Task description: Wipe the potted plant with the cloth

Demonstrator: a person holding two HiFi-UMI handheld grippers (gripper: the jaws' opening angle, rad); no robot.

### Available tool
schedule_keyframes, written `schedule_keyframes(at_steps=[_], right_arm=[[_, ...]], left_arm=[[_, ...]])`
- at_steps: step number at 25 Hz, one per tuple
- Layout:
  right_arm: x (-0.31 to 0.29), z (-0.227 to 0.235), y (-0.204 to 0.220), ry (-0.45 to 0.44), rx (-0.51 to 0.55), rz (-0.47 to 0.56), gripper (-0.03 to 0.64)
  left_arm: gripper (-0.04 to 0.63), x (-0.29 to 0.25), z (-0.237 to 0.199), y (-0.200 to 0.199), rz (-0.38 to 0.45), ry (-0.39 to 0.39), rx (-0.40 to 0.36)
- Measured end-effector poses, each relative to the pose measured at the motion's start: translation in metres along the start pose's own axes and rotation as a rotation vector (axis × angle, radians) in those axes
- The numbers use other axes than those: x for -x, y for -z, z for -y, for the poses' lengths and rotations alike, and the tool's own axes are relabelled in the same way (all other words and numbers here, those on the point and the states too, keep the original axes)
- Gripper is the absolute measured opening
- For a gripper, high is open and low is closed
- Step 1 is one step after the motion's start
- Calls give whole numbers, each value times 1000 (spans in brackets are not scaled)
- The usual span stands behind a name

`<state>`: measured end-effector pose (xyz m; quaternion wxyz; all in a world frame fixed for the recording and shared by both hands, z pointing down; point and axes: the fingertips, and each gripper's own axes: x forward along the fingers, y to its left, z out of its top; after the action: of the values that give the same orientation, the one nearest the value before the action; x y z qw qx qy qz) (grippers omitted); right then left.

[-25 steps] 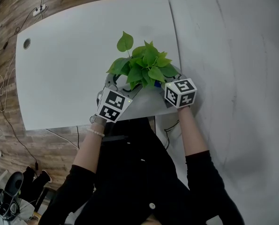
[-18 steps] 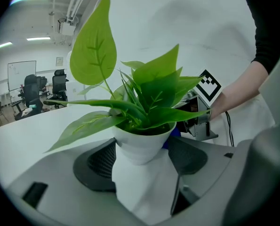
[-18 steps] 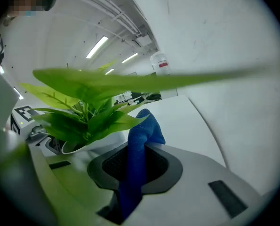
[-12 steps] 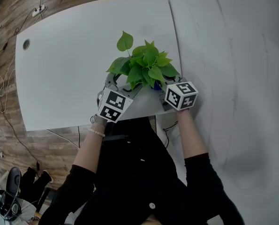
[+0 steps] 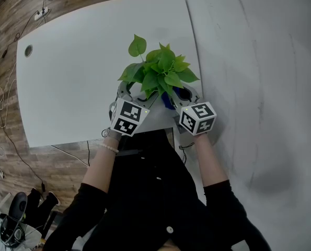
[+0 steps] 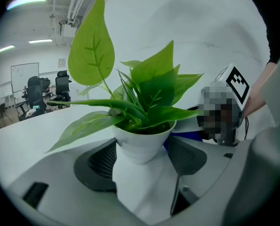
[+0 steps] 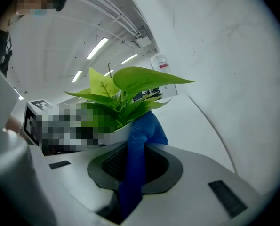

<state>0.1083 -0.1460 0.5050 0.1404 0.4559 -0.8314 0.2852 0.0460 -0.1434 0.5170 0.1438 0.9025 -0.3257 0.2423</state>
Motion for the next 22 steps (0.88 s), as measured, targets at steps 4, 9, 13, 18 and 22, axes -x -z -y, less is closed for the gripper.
schedule_keyframes(at_steps=[4,9,13,18,22], right_arm=[[6,-7,4,7,22,-3,89],[11,-19,9,-1,68,-25,89],[14,-28,16,-18,120,-55,89],[15,-31,17,-15,130,-64,89],[16,-27,18,6,130,-74,89]], left_arm=[[353,-2,2,1,-3,-20,7],[351,-3,3,2,-10,-43,18],[353,-4,3,1,-10,-44,18],[353,-6,4,4,-42,-30,-32],[354,-3,4,6,-43,21,-38]])
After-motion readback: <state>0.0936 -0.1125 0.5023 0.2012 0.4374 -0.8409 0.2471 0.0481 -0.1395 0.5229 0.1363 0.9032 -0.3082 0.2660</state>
